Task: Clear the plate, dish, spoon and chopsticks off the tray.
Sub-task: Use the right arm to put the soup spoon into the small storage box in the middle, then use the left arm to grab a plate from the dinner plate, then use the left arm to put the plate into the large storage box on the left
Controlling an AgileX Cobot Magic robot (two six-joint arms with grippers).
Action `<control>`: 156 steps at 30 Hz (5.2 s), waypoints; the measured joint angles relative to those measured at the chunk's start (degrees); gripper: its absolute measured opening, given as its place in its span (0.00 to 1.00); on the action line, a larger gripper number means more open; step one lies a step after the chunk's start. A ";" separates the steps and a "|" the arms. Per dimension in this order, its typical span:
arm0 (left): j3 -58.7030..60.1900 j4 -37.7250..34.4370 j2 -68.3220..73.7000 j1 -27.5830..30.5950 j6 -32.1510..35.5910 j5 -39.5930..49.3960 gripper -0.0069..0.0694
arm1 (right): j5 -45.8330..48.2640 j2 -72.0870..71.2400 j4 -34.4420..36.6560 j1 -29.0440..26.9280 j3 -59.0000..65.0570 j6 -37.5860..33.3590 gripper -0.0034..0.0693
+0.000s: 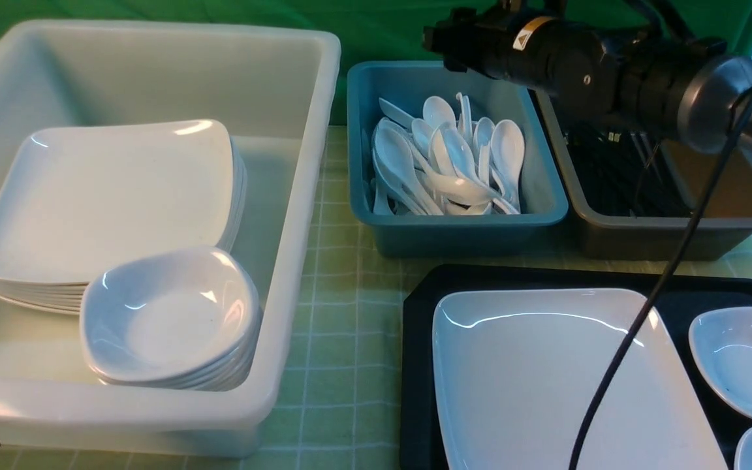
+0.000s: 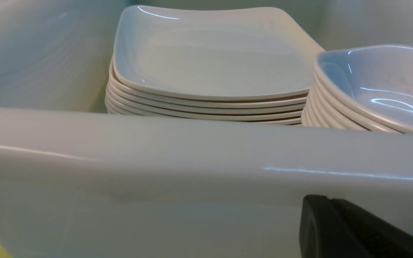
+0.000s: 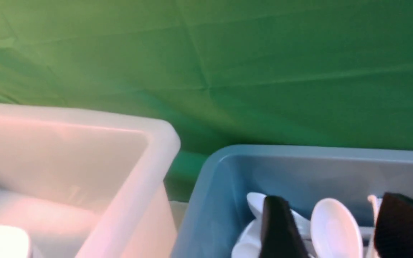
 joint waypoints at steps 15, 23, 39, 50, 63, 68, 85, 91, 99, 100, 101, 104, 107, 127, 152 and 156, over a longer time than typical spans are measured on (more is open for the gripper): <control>0.00 0.00 0.00 0.00 0.00 -0.37 0.09 | 53.55 -36.13 -3.00 -0.17 -0.58 -21.55 0.07; 0.00 0.00 0.00 0.00 0.00 -0.37 0.09 | 66.20 -50.84 -8.11 -0.27 6.11 -19.76 0.07; 0.02 -2.26 0.00 0.00 -3.63 -0.88 0.09 | 62.91 -91.90 -9.72 -0.32 43.37 -12.10 0.09; 0.02 -49.55 0.00 0.00 -26.50 -15.30 0.09 | 55.36 -101.69 -9.79 -0.32 55.66 -10.54 0.10; -33.82 -33.82 12.54 0.00 -21.62 3.76 0.09 | 47.90 -101.74 -10.92 -0.34 56.46 -10.54 0.12; -51.44 -35.99 35.32 0.00 -8.07 37.17 0.09 | 45.60 -101.74 -11.68 -0.34 56.46 -10.54 0.12; -53.19 -19.82 72.55 -52.26 -36.91 28.30 0.16 | 45.38 -101.14 -13.09 -0.34 57.22 -10.54 0.15; -53.19 -19.55 85.28 -54.17 -40.88 18.15 0.36 | 45.30 -101.12 -13.09 -0.44 58.79 -10.54 0.15; -53.13 -20.95 95.19 -54.17 -41.90 8.93 0.63 | 45.09 -101.05 -13.09 -0.44 59.95 -10.54 0.16; -53.13 -21.51 96.05 -54.17 -41.89 7.51 0.64 | 45.08 -101.05 -13.09 -0.44 59.95 -10.54 0.16; -53.13 -21.80 96.23 -54.17 -41.89 7.30 0.65 | 45.08 -101.05 -13.09 -0.44 59.95 -10.54 0.16; -53.19 -24.73 98.65 -54.23 -41.97 4.30 0.66 | 45.03 -101.00 -13.09 -0.44 59.95 -10.54 0.16; -53.25 -26.13 100.14 -54.42 -42.24 2.17 0.66 | 44.93 -101.00 -13.14 -0.44 59.95 -10.54 0.17; -53.06 -27.21 103.22 -54.59 -42.43 -4.72 0.20 | 44.89 -101.00 -13.14 -0.44 59.95 -9.74 0.21; -51.93 -18.63 72.67 -48.05 -40.87 -2.71 0.11 | 45.10 -101.00 -13.14 -0.44 59.95 -9.47 0.21; -51.93 -17.26 65.11 -39.77 -40.56 0.00 0.11 | 45.04 -101.00 -13.14 -0.44 59.95 -9.47 0.21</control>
